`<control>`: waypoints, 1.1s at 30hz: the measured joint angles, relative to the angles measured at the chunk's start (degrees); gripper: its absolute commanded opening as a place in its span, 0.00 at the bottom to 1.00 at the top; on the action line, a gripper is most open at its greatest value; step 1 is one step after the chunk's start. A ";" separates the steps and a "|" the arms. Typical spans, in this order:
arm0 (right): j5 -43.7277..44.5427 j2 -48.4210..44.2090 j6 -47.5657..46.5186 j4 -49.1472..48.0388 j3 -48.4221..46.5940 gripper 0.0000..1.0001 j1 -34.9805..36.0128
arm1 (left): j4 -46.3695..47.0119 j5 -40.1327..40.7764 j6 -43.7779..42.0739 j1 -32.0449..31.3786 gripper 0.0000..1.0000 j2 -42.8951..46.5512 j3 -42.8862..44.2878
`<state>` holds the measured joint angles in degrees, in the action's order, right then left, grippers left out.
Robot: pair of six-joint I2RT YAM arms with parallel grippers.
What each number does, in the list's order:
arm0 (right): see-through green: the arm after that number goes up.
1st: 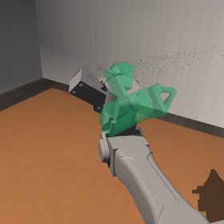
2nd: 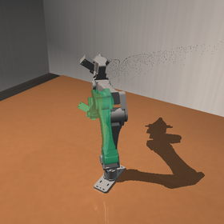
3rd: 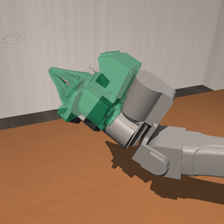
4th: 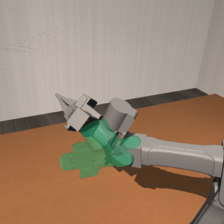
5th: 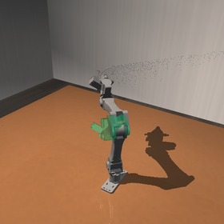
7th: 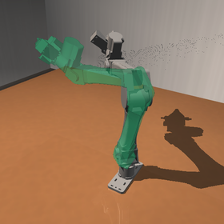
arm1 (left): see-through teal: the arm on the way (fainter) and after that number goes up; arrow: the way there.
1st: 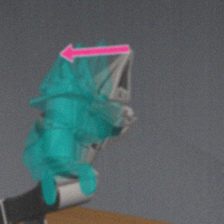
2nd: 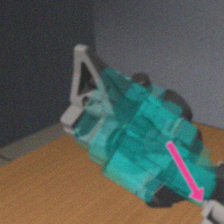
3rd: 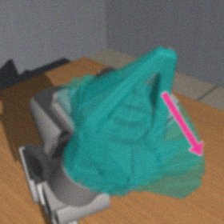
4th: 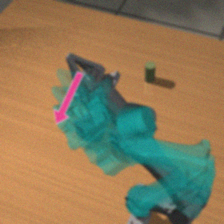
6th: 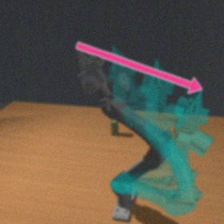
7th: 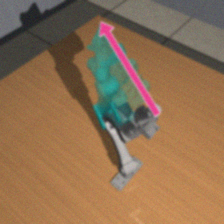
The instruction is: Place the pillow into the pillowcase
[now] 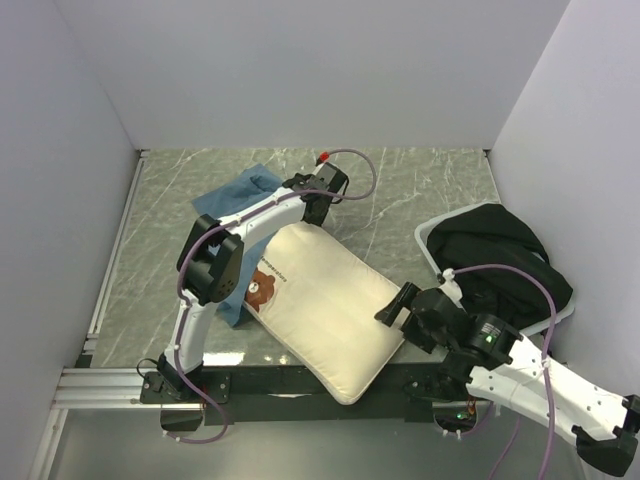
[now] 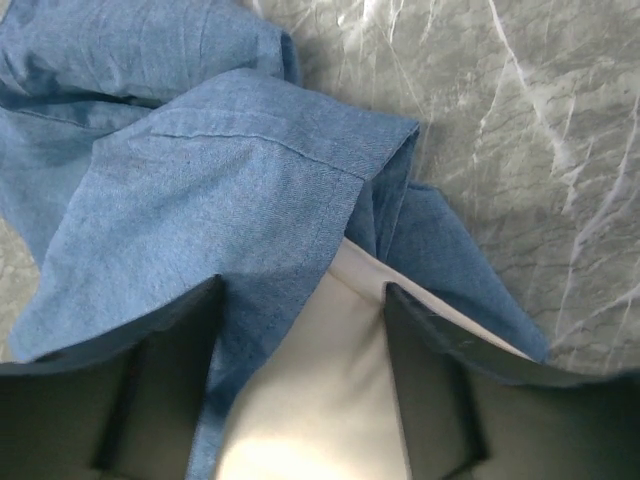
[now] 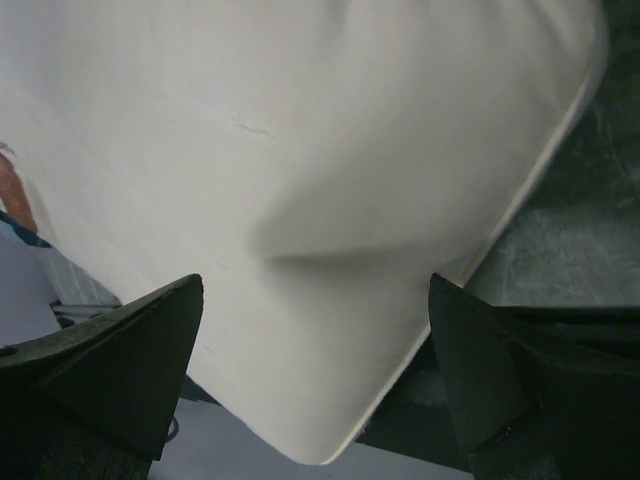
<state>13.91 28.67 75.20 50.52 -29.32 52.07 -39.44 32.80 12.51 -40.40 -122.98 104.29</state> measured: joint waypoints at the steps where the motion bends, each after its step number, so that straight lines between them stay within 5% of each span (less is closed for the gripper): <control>1: -0.72 0.31 0.22 0.46 0.07 1.00 0.00 | 0.22 0.04 0.00 0.00 0.60 -0.09 0.00; 8: -5.62 1.55 0.87 -5.40 7.80 1.00 0.00 | 1.66 0.04 0.09 0.00 0.01 -0.31 0.11; 11: -6.10 2.78 0.42 -11.08 10.49 0.99 -0.02 | 1.92 -0.13 0.37 0.00 0.01 -0.31 0.11; 14: -6.01 3.13 -0.87 -16.52 11.74 0.72 -0.13 | 1.90 -0.46 0.46 0.00 0.01 0.00 0.07; 15: -5.97 3.08 -1.40 -17.75 12.02 0.48 -0.15 | 1.90 -0.68 0.48 -0.02 0.01 0.28 -0.09; 18: -4.87 2.38 -3.17 -21.84 12.04 0.16 -0.24 | 1.90 -1.70 0.74 -0.20 0.01 3.02 -1.73; 21: -3.37 2.01 -5.46 -23.61 10.84 0.02 -0.22 | 1.75 -2.12 0.72 -0.66 0.01 7.10 -3.58; 33: -2.54 7.63 -15.32 -23.06 4.17 0.00 -0.61 | -1.07 -4.52 3.43 -5.38 0.01 13.11 -2.78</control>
<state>11.38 36.29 59.88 27.46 -25.15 51.46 -40.51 28.27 15.94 -45.78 -109.86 101.51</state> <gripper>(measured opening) 0.049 0.015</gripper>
